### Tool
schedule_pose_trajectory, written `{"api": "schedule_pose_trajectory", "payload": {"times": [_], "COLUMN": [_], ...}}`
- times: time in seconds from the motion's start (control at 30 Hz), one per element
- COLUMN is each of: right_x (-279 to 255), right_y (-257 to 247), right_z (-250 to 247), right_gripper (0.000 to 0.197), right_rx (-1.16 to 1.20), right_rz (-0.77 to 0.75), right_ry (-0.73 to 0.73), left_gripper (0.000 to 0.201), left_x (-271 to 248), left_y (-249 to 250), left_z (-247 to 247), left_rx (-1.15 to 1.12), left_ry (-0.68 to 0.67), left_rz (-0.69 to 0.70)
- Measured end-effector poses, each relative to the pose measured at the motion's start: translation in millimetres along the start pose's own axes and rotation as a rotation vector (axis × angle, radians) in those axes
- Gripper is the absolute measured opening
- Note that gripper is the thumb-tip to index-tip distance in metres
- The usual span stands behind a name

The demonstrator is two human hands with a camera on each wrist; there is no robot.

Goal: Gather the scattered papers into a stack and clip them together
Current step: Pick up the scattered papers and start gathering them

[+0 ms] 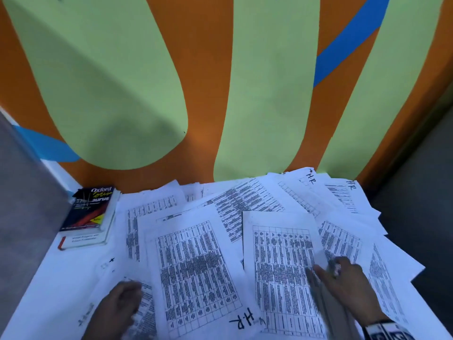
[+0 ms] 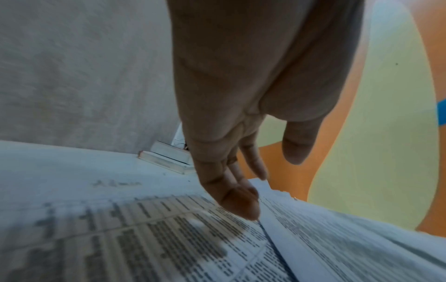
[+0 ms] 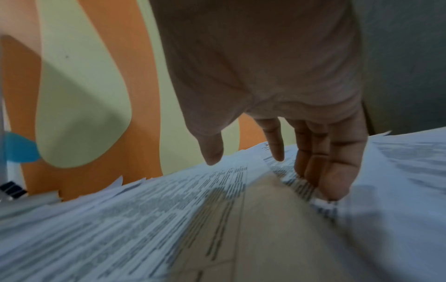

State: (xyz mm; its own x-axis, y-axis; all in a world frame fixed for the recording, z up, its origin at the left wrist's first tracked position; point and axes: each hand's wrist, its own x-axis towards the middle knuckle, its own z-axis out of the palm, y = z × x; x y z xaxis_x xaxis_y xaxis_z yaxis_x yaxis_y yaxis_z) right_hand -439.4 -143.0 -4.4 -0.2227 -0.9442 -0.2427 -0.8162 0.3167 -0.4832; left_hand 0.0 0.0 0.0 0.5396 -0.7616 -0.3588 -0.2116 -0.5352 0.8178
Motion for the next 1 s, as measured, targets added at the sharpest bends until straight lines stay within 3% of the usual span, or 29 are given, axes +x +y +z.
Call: {"api": "schedule_pose_trajectory", "payload": {"times": [0.1,0.2,0.3,0.37,0.4,0.47,0.5,0.57,0.63,0.67,0.73,0.8,0.83,0.87,1.0], "right_x": [3.3,11.9,11.0,9.0,8.8,7.6,8.5,16.7,33.8,40.7,37.6,33.8,29.4,28.9,32.4], "right_y": [-11.7,-5.0,-12.7,-19.0,-19.2,-22.4,-19.4,-3.4,21.0,27.3,9.6,-14.9,-30.8,-45.1,-90.2], "right_z": [18.6,32.8,33.2,23.6,17.9,-1.0,-11.9,-30.2,-41.5,-43.3,-44.4,-26.3,-12.6,0.1,45.7], "right_gripper": [0.085,0.112,0.101,0.084,0.069,0.038,0.035,0.052,0.074,0.075,0.061,0.049,0.053,0.056,0.033], "right_rx": [-0.139,-0.203,-0.058,0.041,0.052,0.06,0.09,0.258,0.513,0.651,0.803,0.813,0.832,0.827,0.898], "right_rz": [0.038,0.013,0.039,0.032,0.032,0.003,-0.02,0.01,0.111,0.153,0.188,0.163,0.178,0.188,0.318], "right_ry": [-0.056,-0.092,-0.115,-0.063,-0.029,0.03,0.077,0.161,0.232,0.219,0.131,0.033,-0.002,0.009,-0.114], "left_gripper": [0.034,0.078,0.103,0.094,0.079,0.03,0.018,0.028,0.011,0.009,0.016,0.022,0.023,0.024,0.015], "left_x": [7.0,15.4,18.9,26.0,29.2,27.8,25.1,26.4,26.7,28.8,32.2,34.9,35.5,35.0,27.8], "left_y": [10.8,15.0,20.1,20.5,20.1,22.4,24.9,18.4,12.5,8.3,-1.3,-7.0,-7.9,-7.7,-7.4], "left_z": [24.0,40.9,56.2,58.5,59.4,57.2,53.9,41.1,24.0,15.4,0.8,-12.2,-17.1,-20.6,-25.6], "left_rx": [0.086,0.194,0.243,0.271,0.287,0.298,0.282,0.162,0.034,0.004,0.021,0.044,0.036,0.034,0.063], "left_ry": [-0.015,0.004,0.029,0.038,0.048,0.09,0.079,0.098,0.14,0.185,0.282,0.359,0.378,0.388,0.348], "left_rz": [0.008,-0.024,0.001,-0.045,-0.051,0.024,0.075,0.132,0.107,0.086,0.071,0.085,0.087,0.08,0.082]}}
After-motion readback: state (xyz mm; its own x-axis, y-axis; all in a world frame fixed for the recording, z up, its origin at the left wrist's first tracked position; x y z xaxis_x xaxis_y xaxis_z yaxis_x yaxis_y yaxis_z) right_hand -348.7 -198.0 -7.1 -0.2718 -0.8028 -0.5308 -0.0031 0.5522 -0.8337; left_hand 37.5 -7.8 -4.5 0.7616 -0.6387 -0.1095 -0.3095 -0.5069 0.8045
